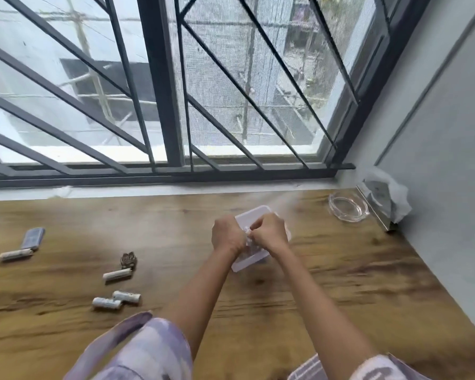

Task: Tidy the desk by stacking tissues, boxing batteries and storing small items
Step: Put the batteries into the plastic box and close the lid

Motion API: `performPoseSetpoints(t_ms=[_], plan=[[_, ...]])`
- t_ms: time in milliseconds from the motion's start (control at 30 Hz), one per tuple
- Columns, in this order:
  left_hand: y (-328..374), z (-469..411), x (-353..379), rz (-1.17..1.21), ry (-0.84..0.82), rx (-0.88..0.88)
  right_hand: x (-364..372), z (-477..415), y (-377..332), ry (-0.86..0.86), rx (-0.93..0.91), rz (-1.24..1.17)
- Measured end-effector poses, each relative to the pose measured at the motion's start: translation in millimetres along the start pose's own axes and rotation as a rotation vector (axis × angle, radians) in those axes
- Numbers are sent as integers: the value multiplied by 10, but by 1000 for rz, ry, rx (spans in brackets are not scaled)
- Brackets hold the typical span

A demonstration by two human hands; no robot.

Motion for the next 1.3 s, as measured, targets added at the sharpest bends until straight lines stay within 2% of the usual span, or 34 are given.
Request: performPoseSetpoints(t_ms=[133, 267, 500, 667, 767, 867, 1000, 1167, 1300], plan=[[-38, 7, 31, -26, 26, 25, 87, -21, 21, 36, 2, 23], [-136, -7, 53, 90, 86, 53, 58, -7, 27, 93, -69, 45], [-449, 212, -313, 127, 270, 166, -58, 386, -154, 140, -257, -143], [-976, 500, -686, 39, 440, 61, 134, 797, -394, 134, -393, -213], [-1376, 688, -863, -15, 474, 0, 413, 1007, -533, -4, -468, -199], [-1824, 786, -973, -105, 455, 22, 734, 1162, -674, -205, -587, -101], [-2194, 797, -1012, -203, 383, 105, 1196, 1232, -875, -359, -765, 35], [-2303, 820, -1077, -267, 333, 179, 1631, 1235, -1131, -387, -938, 217], [-2338, 813, -1116, -308, 283, 229, 1746, 1270, -1238, -339, -995, 300]])
Point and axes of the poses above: each hand's wrist, its own z-axis away from the middle knuckle, its own x-axis out of the palm, y = z × x, the point moved 1 cm from there along -z, towards the middle knuckle, and after that the axes turned 8 degrees about y, right-handed, at the moved point
